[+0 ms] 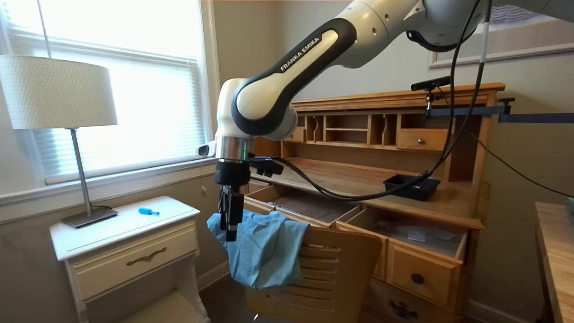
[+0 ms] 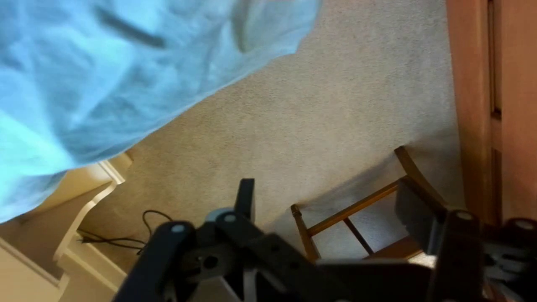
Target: Pick up the blue cloth and put it on the chair
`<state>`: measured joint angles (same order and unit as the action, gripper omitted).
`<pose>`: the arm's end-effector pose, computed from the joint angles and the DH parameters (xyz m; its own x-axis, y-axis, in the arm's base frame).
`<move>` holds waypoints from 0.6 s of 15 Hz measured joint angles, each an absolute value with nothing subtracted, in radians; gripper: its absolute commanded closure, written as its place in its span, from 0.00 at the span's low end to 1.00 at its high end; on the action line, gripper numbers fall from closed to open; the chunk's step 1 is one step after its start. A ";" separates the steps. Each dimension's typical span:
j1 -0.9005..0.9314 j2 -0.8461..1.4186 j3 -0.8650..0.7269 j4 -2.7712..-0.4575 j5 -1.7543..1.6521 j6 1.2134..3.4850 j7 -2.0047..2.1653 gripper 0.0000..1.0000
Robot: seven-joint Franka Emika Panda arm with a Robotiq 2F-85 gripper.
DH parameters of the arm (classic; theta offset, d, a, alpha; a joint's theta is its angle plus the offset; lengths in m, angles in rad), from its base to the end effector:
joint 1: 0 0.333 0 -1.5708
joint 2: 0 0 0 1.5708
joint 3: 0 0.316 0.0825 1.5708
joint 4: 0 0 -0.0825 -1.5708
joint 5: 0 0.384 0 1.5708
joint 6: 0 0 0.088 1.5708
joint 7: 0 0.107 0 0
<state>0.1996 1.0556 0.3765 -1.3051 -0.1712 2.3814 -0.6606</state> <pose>0.6603 0.3448 0.1312 0.3979 0.8983 0.1862 0.9171 -0.3842 -0.1062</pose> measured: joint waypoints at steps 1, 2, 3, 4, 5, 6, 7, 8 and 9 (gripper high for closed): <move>0.203 1.040 0.367 -1.307 -0.178 2.397 -0.648 0.00; 0.207 1.024 0.355 -1.310 -0.183 2.413 -0.628 0.00; 0.212 1.004 0.339 -1.318 -0.187 2.433 -0.602 0.00; 0.217 0.981 0.321 -1.333 -0.189 2.453 -0.569 0.00; 0.224 0.955 0.302 -1.351 -0.190 2.469 -0.529 0.00; 0.232 0.927 0.281 -1.372 -0.190 2.477 -0.489 0.00; 0.242 0.897 0.256 -1.394 -0.191 2.478 -0.445 0.00; 0.256 0.864 0.226 -1.421 -0.193 2.477 -0.395 0.00; 0.271 0.829 0.195 -1.451 -0.197 2.473 -0.343 0.00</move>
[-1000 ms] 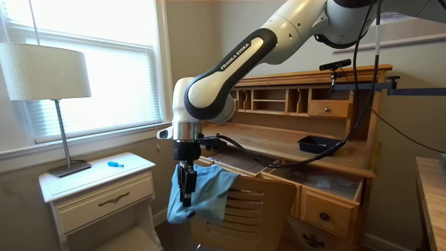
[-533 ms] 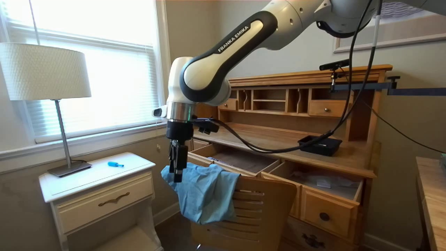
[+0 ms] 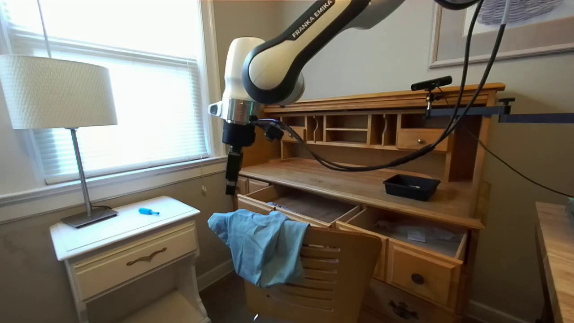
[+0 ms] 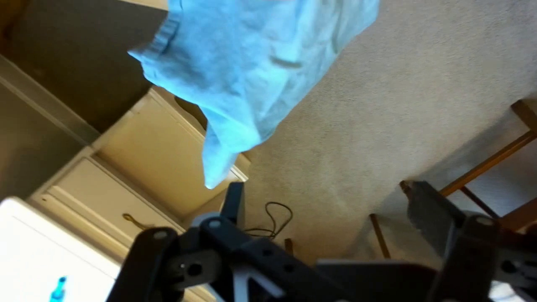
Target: Pick up the blue cloth and put it on the chair
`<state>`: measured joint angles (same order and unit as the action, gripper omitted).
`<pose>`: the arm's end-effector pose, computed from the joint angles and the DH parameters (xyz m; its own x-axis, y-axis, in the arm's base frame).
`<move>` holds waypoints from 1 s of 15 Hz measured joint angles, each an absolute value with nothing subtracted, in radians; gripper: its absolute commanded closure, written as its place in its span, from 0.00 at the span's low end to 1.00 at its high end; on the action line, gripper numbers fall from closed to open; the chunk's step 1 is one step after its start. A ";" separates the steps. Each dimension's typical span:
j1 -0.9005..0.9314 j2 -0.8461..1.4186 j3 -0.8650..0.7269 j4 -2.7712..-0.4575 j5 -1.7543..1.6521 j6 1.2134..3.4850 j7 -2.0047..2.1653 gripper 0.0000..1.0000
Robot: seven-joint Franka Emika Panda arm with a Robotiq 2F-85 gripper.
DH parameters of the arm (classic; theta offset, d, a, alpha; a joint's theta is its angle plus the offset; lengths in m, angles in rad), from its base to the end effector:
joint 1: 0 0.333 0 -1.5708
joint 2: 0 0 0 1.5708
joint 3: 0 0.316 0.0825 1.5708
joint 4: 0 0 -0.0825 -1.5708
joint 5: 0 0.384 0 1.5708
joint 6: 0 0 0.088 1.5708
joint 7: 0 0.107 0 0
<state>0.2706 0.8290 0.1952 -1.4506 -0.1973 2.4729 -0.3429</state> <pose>0.6757 0.3069 0.2186 0.6238 0.7569 0.1949 0.7594 -0.6459 0.0783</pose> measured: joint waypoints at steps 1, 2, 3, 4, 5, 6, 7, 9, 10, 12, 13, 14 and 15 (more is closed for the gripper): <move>0.285 0.792 0.167 -1.483 -0.203 2.462 -0.291 0.00; 0.298 0.753 0.142 -1.517 -0.208 2.445 -0.241 0.00; 0.309 0.711 0.122 -1.554 -0.214 2.420 -0.192 0.00; 0.318 0.670 0.108 -1.588 -0.219 2.392 -0.147 0.00; 0.326 0.630 0.099 -1.621 -0.224 2.362 -0.106 0.00; 0.334 0.591 0.094 -1.651 -0.227 2.330 -0.067 0.00; 0.341 0.554 0.093 -1.679 -0.228 2.302 -0.031 0.00; 0.355 0.482 0.096 -1.733 -0.228 2.255 0.038 0.00; 0.362 0.450 0.100 -1.757 -0.228 2.232 0.075 0.00; 0.379 0.390 0.111 -1.797 -0.228 2.178 0.161 0.00; 0.389 0.362 0.118 -1.815 -0.228 2.149 0.208 0.00; 0.399 0.334 0.126 -1.830 -0.228 2.119 0.256 0.00; 0.408 0.308 0.136 -1.844 -0.229 2.091 0.300 0.00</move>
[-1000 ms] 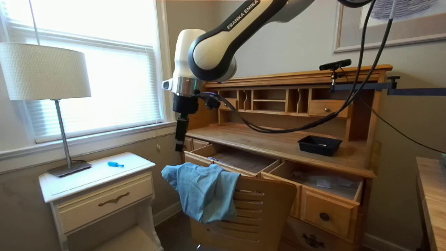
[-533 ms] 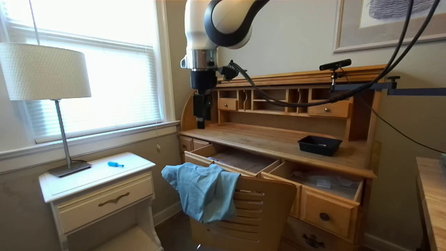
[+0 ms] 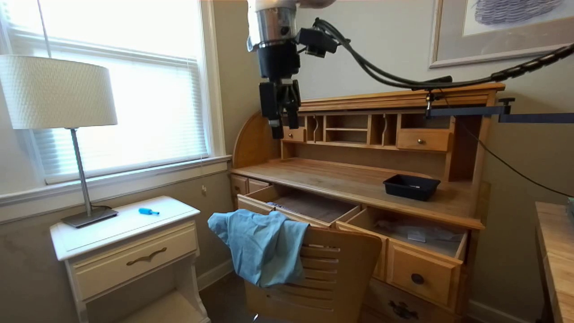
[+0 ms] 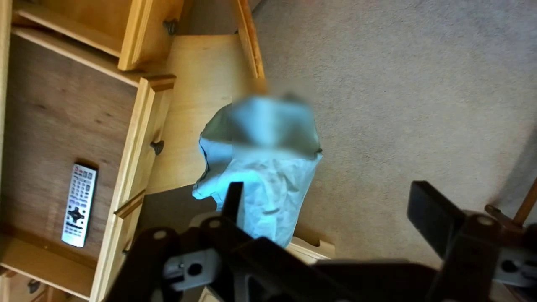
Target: Pick up the blue cloth and put it on the chair
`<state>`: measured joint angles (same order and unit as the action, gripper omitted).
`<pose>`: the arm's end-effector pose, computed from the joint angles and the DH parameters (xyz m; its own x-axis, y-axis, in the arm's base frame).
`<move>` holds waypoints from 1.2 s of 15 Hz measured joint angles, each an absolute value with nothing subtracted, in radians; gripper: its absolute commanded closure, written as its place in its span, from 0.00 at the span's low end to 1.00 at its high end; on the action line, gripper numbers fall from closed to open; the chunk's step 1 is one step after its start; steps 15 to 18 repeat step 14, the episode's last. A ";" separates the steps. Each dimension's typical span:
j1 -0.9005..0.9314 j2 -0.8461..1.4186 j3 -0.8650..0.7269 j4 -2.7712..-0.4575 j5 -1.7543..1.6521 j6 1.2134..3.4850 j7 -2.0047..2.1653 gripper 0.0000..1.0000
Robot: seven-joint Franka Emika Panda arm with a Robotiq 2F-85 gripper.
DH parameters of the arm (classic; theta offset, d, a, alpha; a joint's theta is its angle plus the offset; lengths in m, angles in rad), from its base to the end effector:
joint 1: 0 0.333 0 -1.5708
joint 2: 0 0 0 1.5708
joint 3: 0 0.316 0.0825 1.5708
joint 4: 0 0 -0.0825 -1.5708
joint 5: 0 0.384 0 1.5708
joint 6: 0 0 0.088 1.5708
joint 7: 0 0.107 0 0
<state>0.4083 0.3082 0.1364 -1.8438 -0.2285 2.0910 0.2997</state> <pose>0.5408 0.3088 0.3573 0.9365 0.3503 -0.0174 0.3484 -0.9233 0.1617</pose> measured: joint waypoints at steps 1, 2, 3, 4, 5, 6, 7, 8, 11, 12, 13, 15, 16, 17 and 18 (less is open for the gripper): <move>0.417 0.283 0.148 -1.857 -0.230 2.066 0.339 0.00; 0.424 0.259 0.160 -1.871 -0.233 2.047 0.375 0.00; 0.430 0.236 0.172 -1.886 -0.239 2.029 0.408 0.00; 0.434 0.214 0.184 -1.903 -0.243 2.015 0.439 0.00; 0.436 0.192 0.197 -1.925 -0.247 2.003 0.468 0.00; 0.437 0.170 0.209 -1.948 -0.253 1.997 0.494 0.00; 0.438 0.148 0.222 -1.974 -0.260 1.993 0.522 0.00; 0.438 0.127 0.234 -2.000 -0.266 1.989 0.552 0.00; 0.438 0.066 0.273 -2.070 -0.300 1.979 0.642 0.00; 0.438 0.048 0.286 -2.089 -0.318 1.972 0.678 0.00; 0.438 0.032 0.297 -2.103 -0.331 1.964 0.705 0.00; 0.438 0.019 0.304 -2.114 -0.336 1.961 0.718 0.00; 0.438 0.019 0.304 -2.114 -0.336 1.961 0.718 0.00; 0.438 0.019 0.304 -2.114 -0.336 1.961 0.718 0.00; 0.438 0.019 0.304 -2.114 -0.336 1.961 0.718 0.00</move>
